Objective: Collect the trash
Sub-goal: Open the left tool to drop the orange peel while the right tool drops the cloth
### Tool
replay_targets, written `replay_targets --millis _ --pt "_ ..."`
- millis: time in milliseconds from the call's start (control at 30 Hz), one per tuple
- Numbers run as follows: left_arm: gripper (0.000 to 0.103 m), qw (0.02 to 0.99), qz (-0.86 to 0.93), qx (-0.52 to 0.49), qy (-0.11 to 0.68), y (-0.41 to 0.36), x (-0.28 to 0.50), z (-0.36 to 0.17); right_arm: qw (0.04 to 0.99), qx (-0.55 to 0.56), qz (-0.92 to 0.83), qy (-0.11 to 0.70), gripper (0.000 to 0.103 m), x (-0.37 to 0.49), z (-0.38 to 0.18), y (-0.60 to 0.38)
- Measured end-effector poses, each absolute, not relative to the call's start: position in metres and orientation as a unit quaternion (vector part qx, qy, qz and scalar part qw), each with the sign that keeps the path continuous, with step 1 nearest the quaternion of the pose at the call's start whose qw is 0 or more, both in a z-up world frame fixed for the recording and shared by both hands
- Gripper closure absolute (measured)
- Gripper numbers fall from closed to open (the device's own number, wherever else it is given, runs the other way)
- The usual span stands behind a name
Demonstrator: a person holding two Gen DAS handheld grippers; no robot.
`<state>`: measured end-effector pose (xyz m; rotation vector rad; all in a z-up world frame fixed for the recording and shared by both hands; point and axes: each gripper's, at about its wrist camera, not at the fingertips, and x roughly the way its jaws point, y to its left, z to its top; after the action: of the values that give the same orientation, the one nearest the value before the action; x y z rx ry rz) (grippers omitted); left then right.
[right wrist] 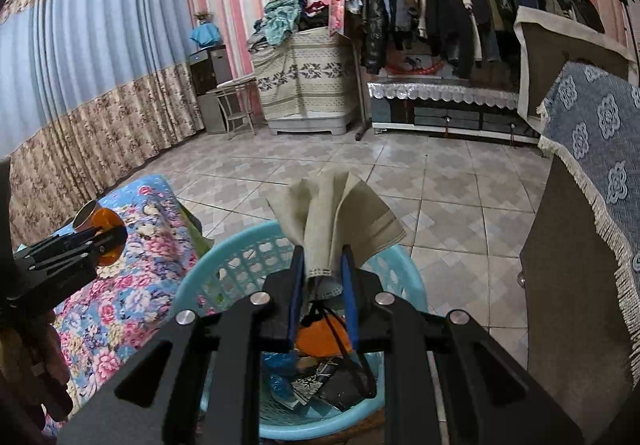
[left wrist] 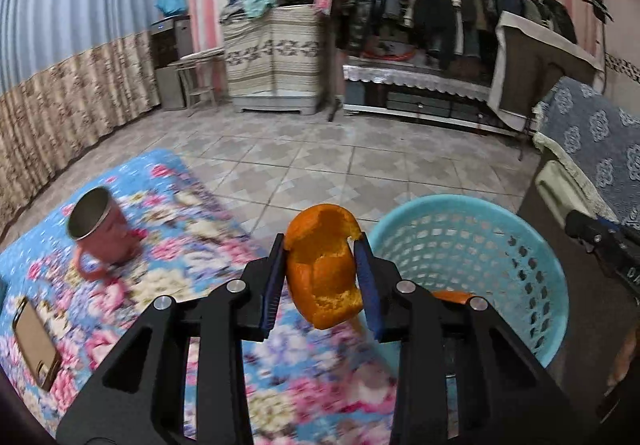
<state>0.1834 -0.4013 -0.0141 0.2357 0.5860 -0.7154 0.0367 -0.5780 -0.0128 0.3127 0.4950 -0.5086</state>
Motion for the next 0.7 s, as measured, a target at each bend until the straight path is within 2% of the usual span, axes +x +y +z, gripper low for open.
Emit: replay_targets --millis 367,433,467,500,633,700 --pt "0.065 0.861 -0.403 0.156 0.269 -0.467 0.155 -0.029 0.920 0.165 -0.257 0.247 0.085 0.031 -0.023 -0.590" --pt "0.048 0.863 -0.398 0.159 0.266 -0.471 0.153 -0.029 0.920 0.165 -0.257 0.247 0.085 0.031 -0.024 -0.590" --pt "0.031 0.870 -0.388 0.160 0.258 -0.471 0.152 -0.028 0.919 0.165 -0.257 0.248 0.085 0.031 -0.025 -0.590" --pt "0.023 0.874 -0.384 0.159 0.252 -0.470 0.152 -0.026 0.919 0.164 -0.257 0.249 0.085 0.031 -0.026 -0.590" --pt "0.020 0.882 -0.373 0.151 0.247 -0.460 0.160 -0.017 0.919 0.167 -0.257 0.249 0.085 0.032 -0.027 -0.589" --pt "0.015 0.886 -0.364 0.144 0.246 -0.453 0.167 -0.013 0.919 0.167 -0.257 0.250 0.085 0.035 -0.028 -0.589"
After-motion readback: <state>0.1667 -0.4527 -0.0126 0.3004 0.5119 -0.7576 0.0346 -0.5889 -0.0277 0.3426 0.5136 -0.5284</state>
